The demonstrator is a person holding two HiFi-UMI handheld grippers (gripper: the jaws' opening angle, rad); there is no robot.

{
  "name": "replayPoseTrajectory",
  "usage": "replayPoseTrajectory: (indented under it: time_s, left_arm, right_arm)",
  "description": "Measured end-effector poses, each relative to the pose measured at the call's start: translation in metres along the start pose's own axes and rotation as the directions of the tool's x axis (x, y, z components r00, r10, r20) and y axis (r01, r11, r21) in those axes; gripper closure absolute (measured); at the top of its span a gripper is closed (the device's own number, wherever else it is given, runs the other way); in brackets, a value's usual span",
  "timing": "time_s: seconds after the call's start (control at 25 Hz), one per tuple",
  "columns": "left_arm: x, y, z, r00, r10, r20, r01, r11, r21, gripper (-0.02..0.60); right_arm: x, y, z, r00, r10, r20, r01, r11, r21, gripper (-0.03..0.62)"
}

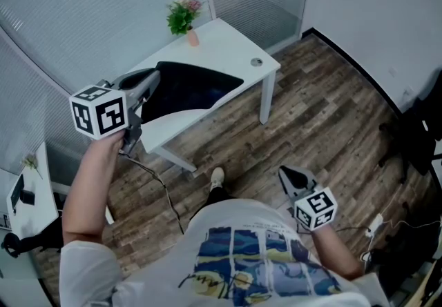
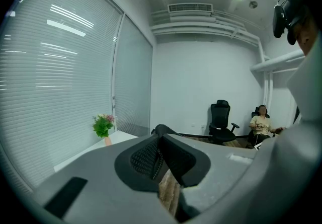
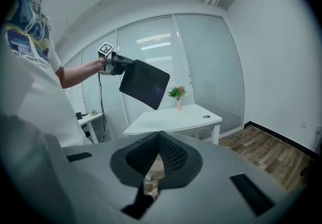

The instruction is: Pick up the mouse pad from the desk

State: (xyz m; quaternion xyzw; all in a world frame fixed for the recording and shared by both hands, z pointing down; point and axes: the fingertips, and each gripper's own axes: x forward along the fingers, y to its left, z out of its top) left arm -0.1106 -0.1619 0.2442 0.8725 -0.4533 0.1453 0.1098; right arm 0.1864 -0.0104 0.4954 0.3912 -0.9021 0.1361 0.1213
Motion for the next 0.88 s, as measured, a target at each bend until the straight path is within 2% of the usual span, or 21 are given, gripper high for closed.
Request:
replayPoseTrajectory:
  time_s: [0.16, 0.68, 0.88]
  left_arm:
    - [0.000, -0.009, -0.006, 1.000, 0.000, 0.001, 0.000, 1.000, 0.003, 0.557]
    - [0.002, -0.002, -0.007, 1.000, 0.001, 0.005, -0.001, 1.000, -0.003, 0.557]
    - [-0.005, 0.005, -0.030, 0.999, 0.001, -0.035, -0.003, 0.999, -0.041, 0.557]
  right_arm:
    - [-0.006, -0.001, -0.007, 1.000, 0.002, 0.004, -0.002, 1.000, -0.002, 0.594]
    - [0.000, -0.001, -0.006, 1.000, 0.004, -0.001, -0.004, 1.000, 0.001, 0.594]
    - [-0.003, 0.019, -0.016, 0.999, 0.028, -0.031, -0.027, 1.000, 0.011, 0.594]
